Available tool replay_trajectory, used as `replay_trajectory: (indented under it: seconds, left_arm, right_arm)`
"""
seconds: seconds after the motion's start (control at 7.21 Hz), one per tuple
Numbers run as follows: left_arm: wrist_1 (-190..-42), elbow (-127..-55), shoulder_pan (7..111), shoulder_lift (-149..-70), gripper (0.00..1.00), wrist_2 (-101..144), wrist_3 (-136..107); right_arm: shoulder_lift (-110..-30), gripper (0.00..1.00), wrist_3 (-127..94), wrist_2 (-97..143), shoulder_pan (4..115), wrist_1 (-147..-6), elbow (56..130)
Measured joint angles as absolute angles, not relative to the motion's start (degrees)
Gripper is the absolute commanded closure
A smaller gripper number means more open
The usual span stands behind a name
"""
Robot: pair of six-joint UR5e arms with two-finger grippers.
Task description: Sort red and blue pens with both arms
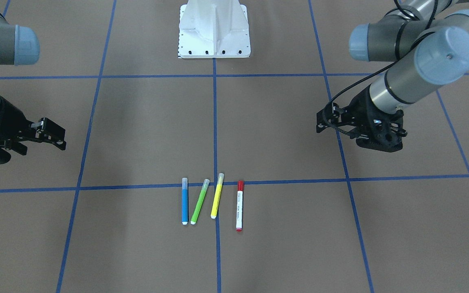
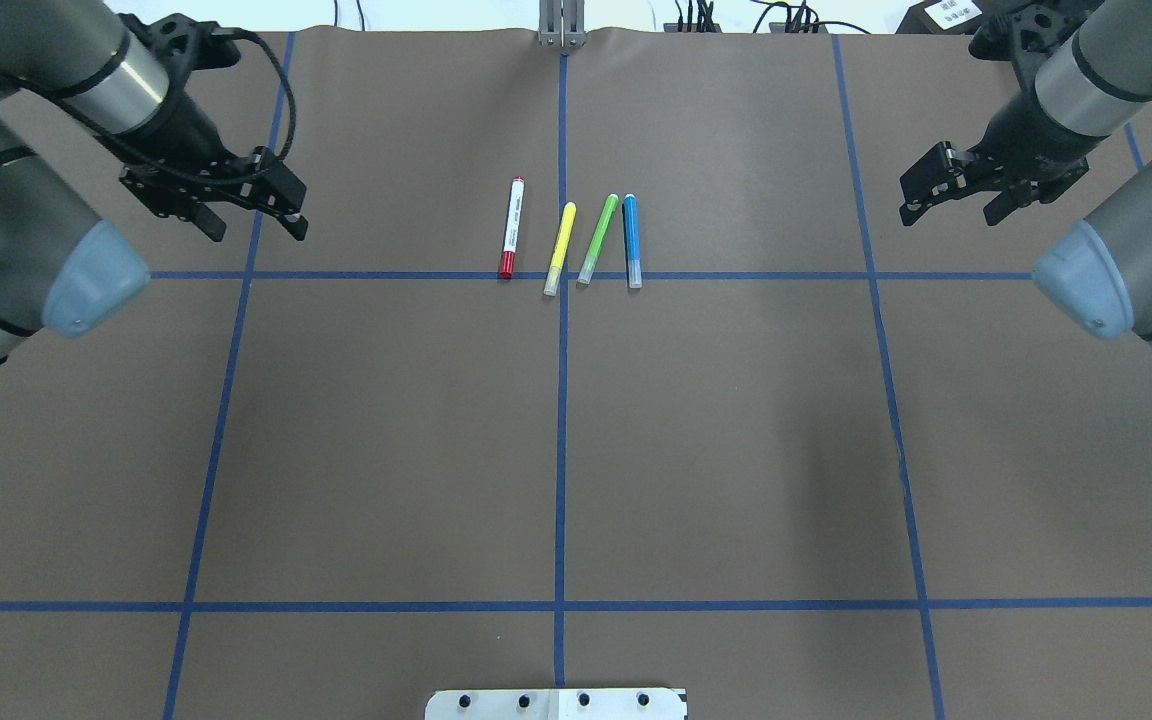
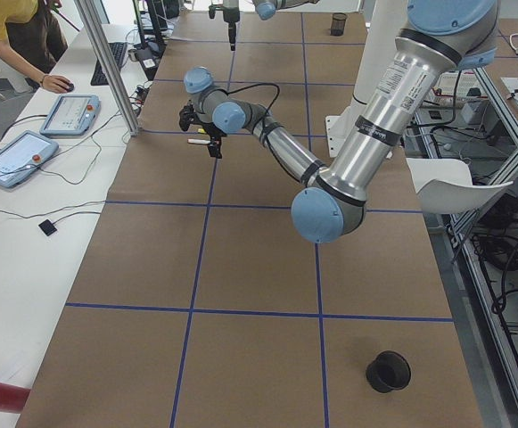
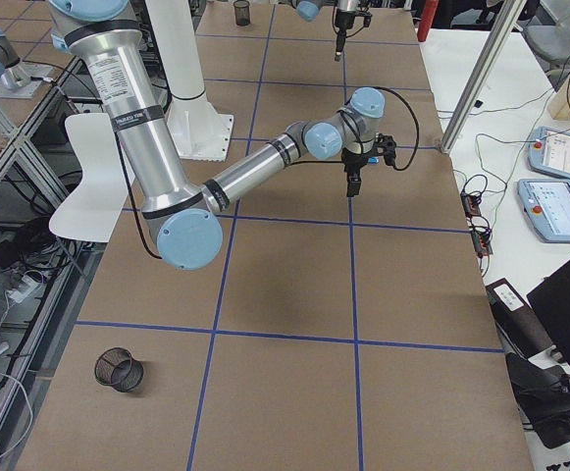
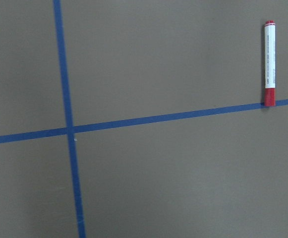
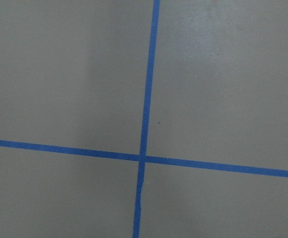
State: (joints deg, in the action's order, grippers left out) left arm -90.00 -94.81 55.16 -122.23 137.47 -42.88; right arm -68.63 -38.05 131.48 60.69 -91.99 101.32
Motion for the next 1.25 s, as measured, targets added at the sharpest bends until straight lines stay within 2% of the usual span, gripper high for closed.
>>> replay_trajectory:
  seconds: [0.42,0.83,0.97,1.25]
  left_arm:
    - [-90.05,-80.9,50.45,-133.47,0.0,136.5,-46.48]
    - [-90.79,-62.78,46.15,-147.8,0.01,132.23,-51.21]
    - [-91.27,-57.18,45.57,-151.45,0.07,131.43,-51.38]
    - [-94.14,-50.67,45.08,-153.68,0.16,130.07,-51.15]
  right_arm:
    - [-68.31,0.0,-38.7,131.13,59.94,-91.97,101.17]
    - [-68.3,0.0,-38.76,130.96,59.72,-91.92,101.16]
    - [-68.34,0.0,-38.76,130.96,59.7,-91.9,101.16]
    - [-68.46,0.0,-38.76,130.96,59.56,-91.81,101.11]
